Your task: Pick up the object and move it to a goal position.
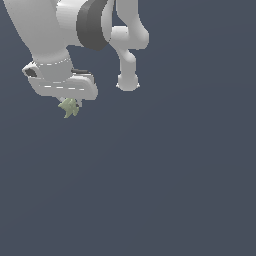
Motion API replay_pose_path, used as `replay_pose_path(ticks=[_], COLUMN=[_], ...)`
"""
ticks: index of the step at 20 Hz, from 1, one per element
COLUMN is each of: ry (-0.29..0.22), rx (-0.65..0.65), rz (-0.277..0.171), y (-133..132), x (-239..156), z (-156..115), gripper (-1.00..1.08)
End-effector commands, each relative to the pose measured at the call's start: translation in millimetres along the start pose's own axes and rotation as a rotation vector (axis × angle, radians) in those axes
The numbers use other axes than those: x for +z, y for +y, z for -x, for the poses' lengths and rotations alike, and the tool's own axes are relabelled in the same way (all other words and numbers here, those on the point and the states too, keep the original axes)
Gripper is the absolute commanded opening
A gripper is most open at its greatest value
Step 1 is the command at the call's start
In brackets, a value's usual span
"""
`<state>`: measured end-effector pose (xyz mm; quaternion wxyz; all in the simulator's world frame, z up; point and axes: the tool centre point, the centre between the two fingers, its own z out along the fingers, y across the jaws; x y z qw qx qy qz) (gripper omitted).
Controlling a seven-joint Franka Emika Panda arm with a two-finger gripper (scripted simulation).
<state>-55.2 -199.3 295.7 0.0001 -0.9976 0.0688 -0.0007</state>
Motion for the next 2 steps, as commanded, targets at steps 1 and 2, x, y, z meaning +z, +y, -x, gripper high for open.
replay_pose_path(ticks=[1, 2], ry=[-0.001, -0.001], rx=[-0.001, -0.001], rz=[0.0, 0.0], y=[1.7, 1.9], x=[-3.8, -4.1], z=[0.2, 0.2], gripper=[-1.0, -1.0])
